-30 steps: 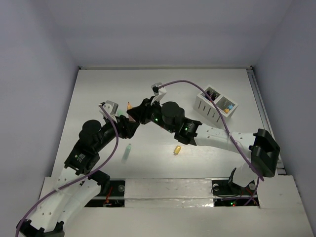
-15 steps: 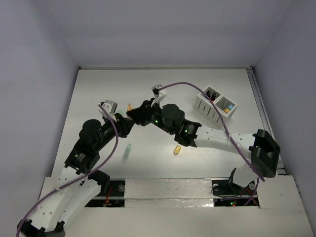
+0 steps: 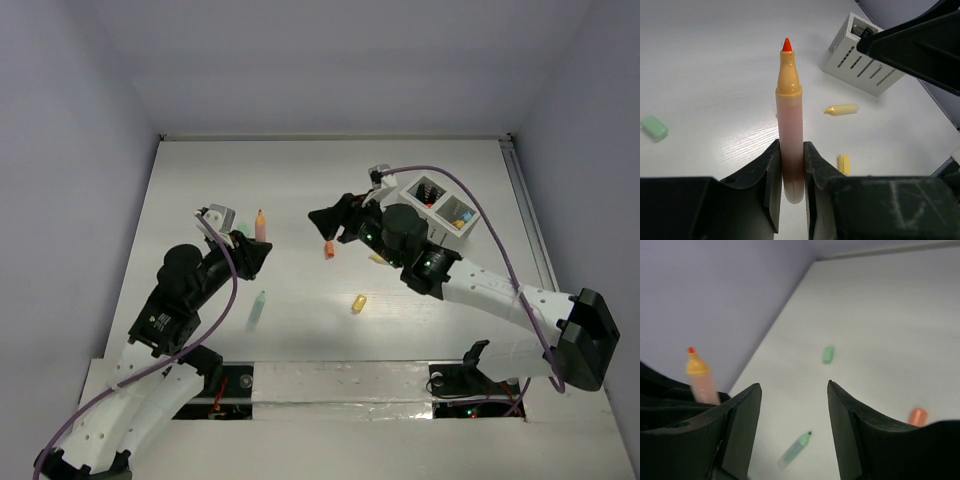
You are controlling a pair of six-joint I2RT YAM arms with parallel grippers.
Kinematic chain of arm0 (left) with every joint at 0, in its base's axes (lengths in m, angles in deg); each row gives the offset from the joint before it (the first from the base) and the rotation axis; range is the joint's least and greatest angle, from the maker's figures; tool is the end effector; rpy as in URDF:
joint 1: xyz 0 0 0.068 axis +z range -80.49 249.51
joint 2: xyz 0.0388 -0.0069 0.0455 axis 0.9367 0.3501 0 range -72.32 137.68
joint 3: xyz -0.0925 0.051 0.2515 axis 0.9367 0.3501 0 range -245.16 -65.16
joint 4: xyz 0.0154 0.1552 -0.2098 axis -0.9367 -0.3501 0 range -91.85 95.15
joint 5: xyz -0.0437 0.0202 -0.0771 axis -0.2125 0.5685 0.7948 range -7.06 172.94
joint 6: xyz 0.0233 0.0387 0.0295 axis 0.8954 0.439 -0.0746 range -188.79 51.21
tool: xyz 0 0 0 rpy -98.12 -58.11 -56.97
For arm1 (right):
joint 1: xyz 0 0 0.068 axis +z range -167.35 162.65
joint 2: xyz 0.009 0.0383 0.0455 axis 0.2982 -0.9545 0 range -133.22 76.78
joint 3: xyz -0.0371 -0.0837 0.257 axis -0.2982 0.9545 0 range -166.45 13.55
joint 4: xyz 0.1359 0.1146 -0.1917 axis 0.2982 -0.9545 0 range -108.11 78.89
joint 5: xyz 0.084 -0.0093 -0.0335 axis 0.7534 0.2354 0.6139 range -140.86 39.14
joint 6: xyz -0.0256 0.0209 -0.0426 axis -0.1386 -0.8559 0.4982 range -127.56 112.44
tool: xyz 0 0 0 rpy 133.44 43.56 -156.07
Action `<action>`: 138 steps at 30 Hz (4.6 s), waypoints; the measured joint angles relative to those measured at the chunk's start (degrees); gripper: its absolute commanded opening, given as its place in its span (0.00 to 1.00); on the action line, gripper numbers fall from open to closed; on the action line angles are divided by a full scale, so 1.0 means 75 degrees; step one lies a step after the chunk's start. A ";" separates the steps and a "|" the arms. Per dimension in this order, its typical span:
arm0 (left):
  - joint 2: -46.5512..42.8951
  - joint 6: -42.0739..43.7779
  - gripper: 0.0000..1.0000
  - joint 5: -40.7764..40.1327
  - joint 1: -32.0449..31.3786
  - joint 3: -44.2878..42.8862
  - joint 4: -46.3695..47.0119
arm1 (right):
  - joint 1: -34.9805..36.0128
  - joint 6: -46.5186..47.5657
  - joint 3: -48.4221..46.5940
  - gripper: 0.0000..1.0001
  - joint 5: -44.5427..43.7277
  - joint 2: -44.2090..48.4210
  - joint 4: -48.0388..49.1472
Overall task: Sort the stationery into containers
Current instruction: Pick up the pen from the center of the board, then pick up the pen cap from the center of the board, then close the pen cap on the pen.
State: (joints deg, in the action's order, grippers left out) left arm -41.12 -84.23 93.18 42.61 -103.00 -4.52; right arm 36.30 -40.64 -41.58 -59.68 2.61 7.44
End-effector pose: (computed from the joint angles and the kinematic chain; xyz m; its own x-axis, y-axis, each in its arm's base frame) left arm 0.1216 -0.0688 0.3324 -0.2062 -0.1893 -0.9600 0.5692 0.7748 -0.2750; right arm 0.1871 0.2450 0.3433 -0.3891 0.3812 -0.8386 -0.5880 0.5980 0.5447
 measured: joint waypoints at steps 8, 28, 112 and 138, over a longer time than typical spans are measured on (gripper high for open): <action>-0.0160 0.0000 0.00 0.0020 0.0020 0.0000 -0.0003 | -0.0956 0.0565 -0.0548 0.63 0.0026 -0.1282 -0.2174; -0.0428 0.0006 0.00 0.0093 0.0052 0.0000 -0.0003 | -0.0994 0.2777 -0.5866 0.58 -0.0790 -0.6589 -0.7050; 0.1090 -0.3217 0.00 0.5298 0.0653 0.1078 0.5412 | -0.1891 -0.4776 -0.0504 0.00 0.5840 -0.2672 0.7262; 0.1163 -0.3410 0.00 0.5426 0.0752 0.1332 0.5496 | -0.1891 -0.5808 -0.0635 0.00 0.5834 -0.3136 0.7391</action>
State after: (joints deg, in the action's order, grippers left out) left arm -32.40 -109.80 133.87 48.25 -93.01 36.70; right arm 22.11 -84.20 -46.35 -15.92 -20.91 62.87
